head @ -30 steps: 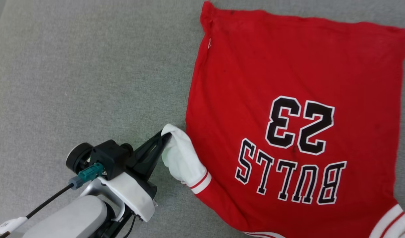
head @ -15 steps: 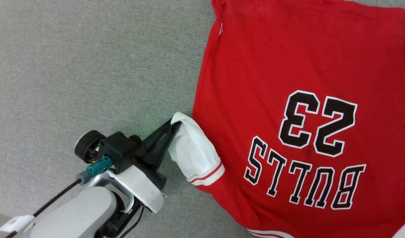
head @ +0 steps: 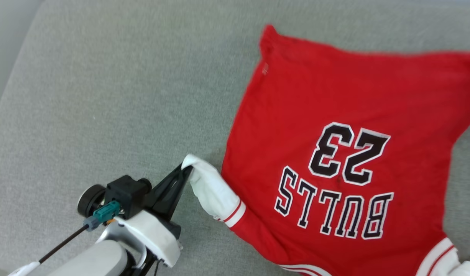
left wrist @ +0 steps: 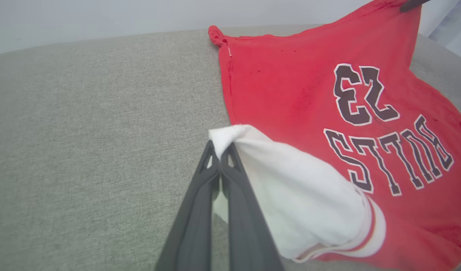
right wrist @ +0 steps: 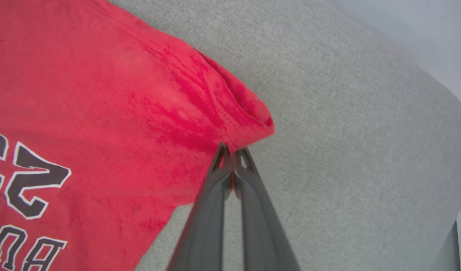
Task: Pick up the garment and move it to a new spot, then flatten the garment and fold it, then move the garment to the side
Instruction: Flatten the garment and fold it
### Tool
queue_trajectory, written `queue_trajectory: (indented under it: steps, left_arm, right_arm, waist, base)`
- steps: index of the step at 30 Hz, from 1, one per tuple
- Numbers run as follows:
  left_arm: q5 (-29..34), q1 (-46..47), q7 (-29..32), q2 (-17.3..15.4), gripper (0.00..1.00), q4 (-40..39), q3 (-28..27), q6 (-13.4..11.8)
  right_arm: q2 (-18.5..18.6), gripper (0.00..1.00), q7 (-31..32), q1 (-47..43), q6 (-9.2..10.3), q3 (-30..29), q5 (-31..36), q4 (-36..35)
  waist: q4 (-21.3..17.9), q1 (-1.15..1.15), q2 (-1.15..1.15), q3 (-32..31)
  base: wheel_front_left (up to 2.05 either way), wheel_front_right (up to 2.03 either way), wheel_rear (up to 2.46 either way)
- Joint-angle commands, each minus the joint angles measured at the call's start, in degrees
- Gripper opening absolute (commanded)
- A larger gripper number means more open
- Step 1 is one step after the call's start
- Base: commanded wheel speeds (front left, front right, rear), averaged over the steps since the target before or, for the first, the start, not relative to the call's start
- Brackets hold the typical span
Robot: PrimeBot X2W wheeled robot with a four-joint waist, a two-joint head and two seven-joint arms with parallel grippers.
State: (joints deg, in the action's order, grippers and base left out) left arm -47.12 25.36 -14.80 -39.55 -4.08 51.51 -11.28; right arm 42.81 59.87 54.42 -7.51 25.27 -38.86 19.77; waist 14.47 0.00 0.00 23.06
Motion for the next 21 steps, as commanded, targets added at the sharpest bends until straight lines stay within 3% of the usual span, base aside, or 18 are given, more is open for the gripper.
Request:
queue_trajectory:
  steps: [1,6,12,16,21]
  left_arm:
    - [-0.03,-1.14,-0.19,-0.66,0.00,0.15,-0.10,-0.54]
    - [-1.28,-4.25,0.21,-2.06,0.00,-0.34,0.14,-1.70]
    - [-2.56,-7.55,0.59,-4.20,0.00,-1.50,0.27,-2.94]
    - [-2.77,-9.53,0.69,-5.33,0.00,-1.92,0.42,-4.12]
    - [-2.68,-10.67,0.92,-5.84,0.00,-2.47,0.91,-4.95]
  right_arm:
    - [2.38,0.00,-0.75,-3.13,0.04,0.96,-1.55,-1.89]
    - [11.89,0.00,-2.46,-15.22,0.04,2.62,-7.84,-10.95]
    - [18.83,0.00,-5.87,-32.97,0.04,-0.77,-13.22,-17.17]
    - [19.63,0.00,-7.62,-46.52,0.04,-3.46,-14.86,-18.62]
    - [15.90,0.00,-9.59,-61.67,0.04,-7.06,-14.50,-17.16]
  waist:
    - [-1.69,0.00,0.00,-4.22]
    - [-3.05,0.00,0.00,-8.69]
    - [-5.18,0.00,0.00,-11.79]
    - [-6.61,0.00,0.00,-13.07]
    - [-7.11,0.00,0.00,-13.62]
  base:
    - [0.00,0.00,0.00]
    - [0.00,0.00,0.00]
    - [0.00,0.00,0.00]
    - [0.00,0.00,0.00]
    - [0.00,0.00,0.00]
